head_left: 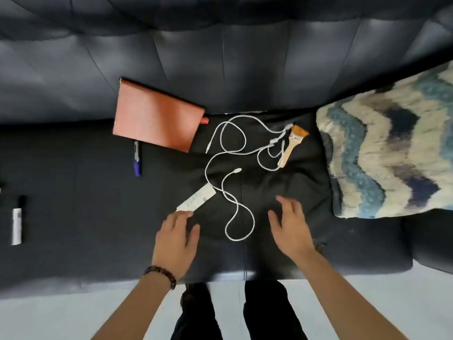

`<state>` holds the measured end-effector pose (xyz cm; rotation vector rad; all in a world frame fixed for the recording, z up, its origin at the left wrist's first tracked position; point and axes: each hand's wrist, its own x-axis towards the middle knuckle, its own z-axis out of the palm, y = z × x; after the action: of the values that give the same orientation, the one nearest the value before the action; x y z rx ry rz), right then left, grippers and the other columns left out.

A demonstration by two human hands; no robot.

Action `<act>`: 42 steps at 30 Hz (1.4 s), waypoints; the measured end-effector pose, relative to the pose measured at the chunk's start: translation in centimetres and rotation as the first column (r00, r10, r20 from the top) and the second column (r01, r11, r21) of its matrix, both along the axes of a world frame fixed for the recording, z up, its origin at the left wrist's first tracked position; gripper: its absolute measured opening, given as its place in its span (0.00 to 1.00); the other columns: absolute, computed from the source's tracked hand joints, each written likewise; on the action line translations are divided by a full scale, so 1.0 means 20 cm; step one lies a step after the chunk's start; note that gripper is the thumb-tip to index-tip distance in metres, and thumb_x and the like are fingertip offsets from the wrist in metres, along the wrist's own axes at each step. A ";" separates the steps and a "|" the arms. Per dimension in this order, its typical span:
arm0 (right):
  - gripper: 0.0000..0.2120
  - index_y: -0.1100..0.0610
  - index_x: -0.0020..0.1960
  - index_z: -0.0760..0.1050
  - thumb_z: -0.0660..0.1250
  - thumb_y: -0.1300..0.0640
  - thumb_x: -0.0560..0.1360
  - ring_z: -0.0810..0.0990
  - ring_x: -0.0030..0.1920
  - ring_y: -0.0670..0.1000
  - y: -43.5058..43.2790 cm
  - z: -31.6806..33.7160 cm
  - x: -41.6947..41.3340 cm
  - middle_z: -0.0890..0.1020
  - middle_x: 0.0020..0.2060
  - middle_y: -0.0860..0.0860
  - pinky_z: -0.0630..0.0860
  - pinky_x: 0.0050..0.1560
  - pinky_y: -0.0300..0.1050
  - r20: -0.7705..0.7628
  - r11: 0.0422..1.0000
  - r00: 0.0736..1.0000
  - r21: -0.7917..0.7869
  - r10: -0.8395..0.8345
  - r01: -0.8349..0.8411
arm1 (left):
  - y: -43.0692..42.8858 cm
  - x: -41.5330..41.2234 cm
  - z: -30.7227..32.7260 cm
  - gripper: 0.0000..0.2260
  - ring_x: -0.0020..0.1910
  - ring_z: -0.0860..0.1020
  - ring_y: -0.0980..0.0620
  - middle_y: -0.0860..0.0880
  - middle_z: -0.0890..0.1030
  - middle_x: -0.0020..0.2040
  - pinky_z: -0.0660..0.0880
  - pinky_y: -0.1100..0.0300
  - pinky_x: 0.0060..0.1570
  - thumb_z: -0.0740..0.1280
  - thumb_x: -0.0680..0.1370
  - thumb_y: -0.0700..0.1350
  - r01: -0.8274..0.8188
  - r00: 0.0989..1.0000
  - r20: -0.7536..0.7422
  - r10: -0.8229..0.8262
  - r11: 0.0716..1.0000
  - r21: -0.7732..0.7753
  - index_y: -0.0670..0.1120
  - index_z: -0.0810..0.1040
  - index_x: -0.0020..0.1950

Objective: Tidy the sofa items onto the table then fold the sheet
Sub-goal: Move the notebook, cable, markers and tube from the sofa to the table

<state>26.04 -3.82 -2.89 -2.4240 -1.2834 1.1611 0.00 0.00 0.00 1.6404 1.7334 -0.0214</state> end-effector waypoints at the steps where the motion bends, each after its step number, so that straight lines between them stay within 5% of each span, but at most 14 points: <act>1: 0.23 0.57 0.73 0.65 0.63 0.56 0.80 0.70 0.67 0.58 0.06 -0.08 0.02 0.66 0.69 0.55 0.69 0.63 0.48 0.031 0.997 0.998 0.054 -0.062 0.061 | 0.04 0.00 -0.08 0.16 0.56 0.75 0.46 0.48 0.73 0.63 0.72 0.47 0.59 0.66 0.78 0.47 0.049 0.999 -0.012 -0.048 0.998 0.038 0.45 0.74 0.65; 7: 0.24 0.57 0.74 0.63 0.61 0.56 0.80 0.68 0.67 0.61 0.51 -0.34 0.22 0.68 0.68 0.60 0.67 0.65 0.55 0.202 0.960 0.942 0.141 -0.268 0.243 | 0.16 0.03 -0.44 0.29 0.64 0.69 0.42 0.46 0.72 0.67 0.67 0.42 0.59 0.63 0.77 0.61 0.236 0.942 -0.251 -0.223 0.971 0.022 0.49 0.66 0.74; 12: 0.23 0.57 0.66 0.71 0.65 0.43 0.77 0.75 0.63 0.60 0.73 -0.57 0.36 0.78 0.62 0.57 0.74 0.60 0.52 0.122 0.914 0.923 -0.144 -0.364 0.379 | 0.20 0.06 -0.65 0.27 0.52 0.71 0.37 0.41 0.75 0.57 0.69 0.41 0.47 0.58 0.76 0.62 0.280 0.898 -0.399 -0.185 0.940 0.193 0.46 0.72 0.69; 20: 0.14 0.55 0.58 0.73 0.64 0.47 0.78 0.77 0.58 0.63 0.57 -0.61 0.36 0.82 0.52 0.57 0.72 0.53 0.50 0.266 0.991 0.957 -0.022 -0.119 0.129 | 0.27 0.11 -0.72 0.23 0.48 0.70 0.36 0.38 0.74 0.53 0.67 0.41 0.48 0.64 0.77 0.58 0.188 0.899 -0.427 -0.098 0.967 0.175 0.44 0.72 0.66; 25: 0.13 0.54 0.59 0.75 0.63 0.48 0.79 0.80 0.47 0.55 0.33 -0.43 0.27 0.82 0.38 0.48 0.71 0.45 0.45 0.122 0.979 0.971 0.030 -0.205 0.203 | 0.25 0.12 -0.57 0.24 0.53 0.70 0.38 0.40 0.72 0.58 0.66 0.42 0.53 0.68 0.76 0.50 0.124 0.946 -0.313 -0.088 0.988 0.095 0.46 0.69 0.71; 28: 0.10 0.53 0.55 0.76 0.64 0.49 0.79 0.75 0.35 0.42 0.15 -0.30 0.15 0.76 0.27 0.41 0.64 0.39 0.36 0.002 0.935 0.935 0.024 -0.353 0.353 | 0.16 0.13 -0.40 0.25 0.53 0.73 0.44 0.44 0.68 0.62 0.72 0.48 0.52 0.66 0.78 0.49 -0.050 0.998 -0.050 0.049 0.999 -0.019 0.48 0.64 0.73; 31: 0.06 0.49 0.52 0.75 0.66 0.49 0.78 0.74 0.31 0.36 -0.02 -0.13 -0.02 0.76 0.29 0.33 0.67 0.34 0.28 -0.119 0.909 0.903 0.019 -0.412 0.417 | 0.01 0.13 -0.18 0.24 0.46 0.73 0.54 0.49 0.68 0.61 0.71 0.57 0.48 0.66 0.78 0.52 -0.226 0.967 0.104 0.231 0.972 -0.057 0.50 0.64 0.72; 35: 0.01 0.42 0.49 0.75 0.67 0.48 0.78 0.75 0.34 0.42 -0.21 0.20 -0.24 0.76 0.31 0.42 0.70 0.38 0.29 -0.232 0.879 0.861 0.043 -0.453 0.474 | -0.17 0.07 0.21 0.19 0.49 0.77 0.64 0.62 0.77 0.54 0.72 0.66 0.44 0.70 0.74 0.56 -0.420 0.861 0.261 0.437 0.899 -0.121 0.59 0.67 0.61; 38: 0.02 0.43 0.47 0.76 0.66 0.47 0.78 0.74 0.34 0.44 -0.34 0.56 -0.35 0.77 0.35 0.49 0.70 0.39 0.30 -0.271 0.863 0.843 0.075 -0.465 0.500 | -0.23 -0.03 0.52 0.15 0.45 0.81 0.61 0.61 0.81 0.48 0.77 0.62 0.41 0.72 0.71 0.60 -0.407 0.845 0.297 0.446 0.895 -0.184 0.62 0.68 0.51; 42: 0.04 0.44 0.50 0.77 0.65 0.46 0.78 0.77 0.37 0.40 -0.56 1.15 -0.41 0.79 0.36 0.41 0.70 0.39 0.28 -0.232 0.815 0.817 0.132 -0.528 0.565 | -0.23 -0.13 0.99 0.14 0.42 0.83 0.55 0.57 0.82 0.48 0.79 0.57 0.41 0.72 0.71 0.59 -0.260 0.869 0.384 0.311 0.949 -0.179 0.60 0.70 0.50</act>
<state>17.76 -14.99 20.08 -2.2436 -0.5385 0.9996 -2.65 -4.54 19.86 1.1805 1.5917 0.3304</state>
